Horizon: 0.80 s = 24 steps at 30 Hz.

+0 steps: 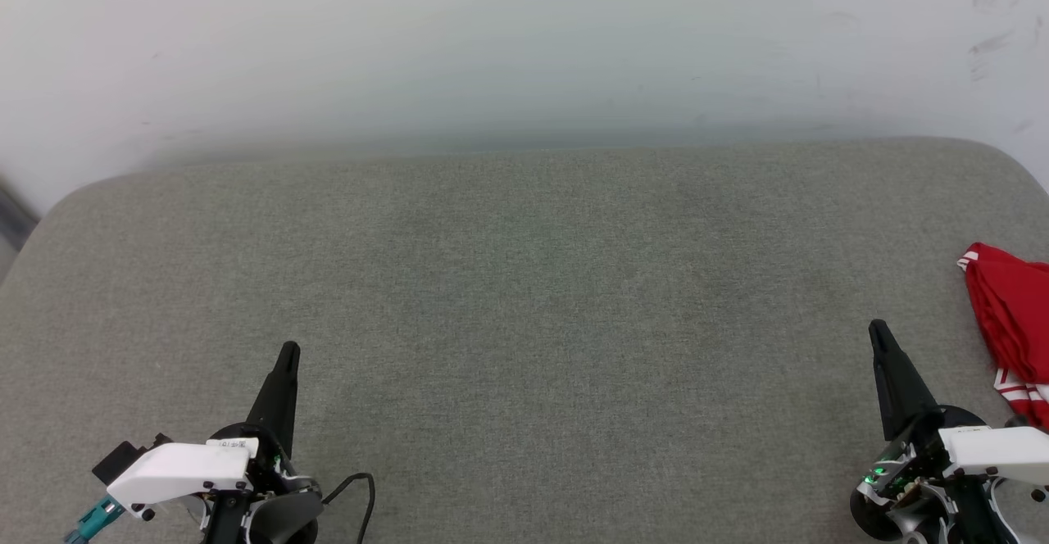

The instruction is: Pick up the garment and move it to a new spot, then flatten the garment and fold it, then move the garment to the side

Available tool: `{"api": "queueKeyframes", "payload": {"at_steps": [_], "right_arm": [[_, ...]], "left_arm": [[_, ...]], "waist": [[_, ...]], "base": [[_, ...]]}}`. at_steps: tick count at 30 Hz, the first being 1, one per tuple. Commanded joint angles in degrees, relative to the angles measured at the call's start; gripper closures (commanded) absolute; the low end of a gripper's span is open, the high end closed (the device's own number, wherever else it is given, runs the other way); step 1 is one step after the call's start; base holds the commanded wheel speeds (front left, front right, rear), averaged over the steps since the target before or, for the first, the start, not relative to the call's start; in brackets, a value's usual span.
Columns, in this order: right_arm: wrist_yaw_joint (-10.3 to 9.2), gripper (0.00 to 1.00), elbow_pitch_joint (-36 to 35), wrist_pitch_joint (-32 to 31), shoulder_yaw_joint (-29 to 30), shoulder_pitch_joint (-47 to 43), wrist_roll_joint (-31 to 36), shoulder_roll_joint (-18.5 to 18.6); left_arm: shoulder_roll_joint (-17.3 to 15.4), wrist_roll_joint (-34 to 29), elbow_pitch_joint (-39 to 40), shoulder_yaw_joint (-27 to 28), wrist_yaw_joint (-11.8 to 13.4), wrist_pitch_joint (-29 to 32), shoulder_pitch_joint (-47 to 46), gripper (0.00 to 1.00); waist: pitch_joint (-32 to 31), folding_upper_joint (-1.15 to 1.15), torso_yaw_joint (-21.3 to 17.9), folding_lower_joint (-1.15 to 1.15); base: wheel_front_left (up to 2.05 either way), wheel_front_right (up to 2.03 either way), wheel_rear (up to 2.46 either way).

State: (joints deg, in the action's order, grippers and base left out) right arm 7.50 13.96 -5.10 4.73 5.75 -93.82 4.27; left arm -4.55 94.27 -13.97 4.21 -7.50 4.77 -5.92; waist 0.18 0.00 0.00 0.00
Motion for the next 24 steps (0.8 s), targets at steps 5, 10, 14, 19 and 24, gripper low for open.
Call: {"api": "queueKeyframes", "payload": {"at_steps": [5,10,14,19,24], "right_arm": [[-0.02,1.00,0.08,-0.28,0.16,0.64,0.02,-0.24],[-0.02,1.00,0.09,-0.41,0.26,0.65,0.12,-0.33],[-0.02,1.00,0.10,-0.38,0.34,0.66,0.23,-0.38],[-0.02,1.00,0.10,-0.45,0.46,0.67,0.36,-0.44],[-0.02,1.00,0.11,-0.47,0.56,0.68,0.48,-0.49]], "left_arm": [[0.19,-0.16,-0.07,0.31,-0.12,0.19,-0.41,1.00],[0.30,-0.23,-0.08,0.44,-0.12,0.34,-0.43,1.00],[0.38,-0.33,-0.08,0.55,-0.12,0.43,-0.44,1.00],[0.45,-0.48,-0.09,0.67,-0.12,0.51,-0.46,1.00],[0.50,-0.58,-0.09,0.77,-0.12,0.59,-0.47,1.00]], "waist": [[0.00,0.00,0.00,0.00],[0.00,0.00,0.00,0.00],[0.00,0.00,0.00,0.00],[0.00,0.00,0.00,0.00],[0.00,0.00,0.00,0.00]], "base": [[0.00,0.00,0.00],[0.00,0.00,0.00],[0.00,0.00,0.00],[0.00,0.00,0.00],[0.00,0.00,0.00]]}}
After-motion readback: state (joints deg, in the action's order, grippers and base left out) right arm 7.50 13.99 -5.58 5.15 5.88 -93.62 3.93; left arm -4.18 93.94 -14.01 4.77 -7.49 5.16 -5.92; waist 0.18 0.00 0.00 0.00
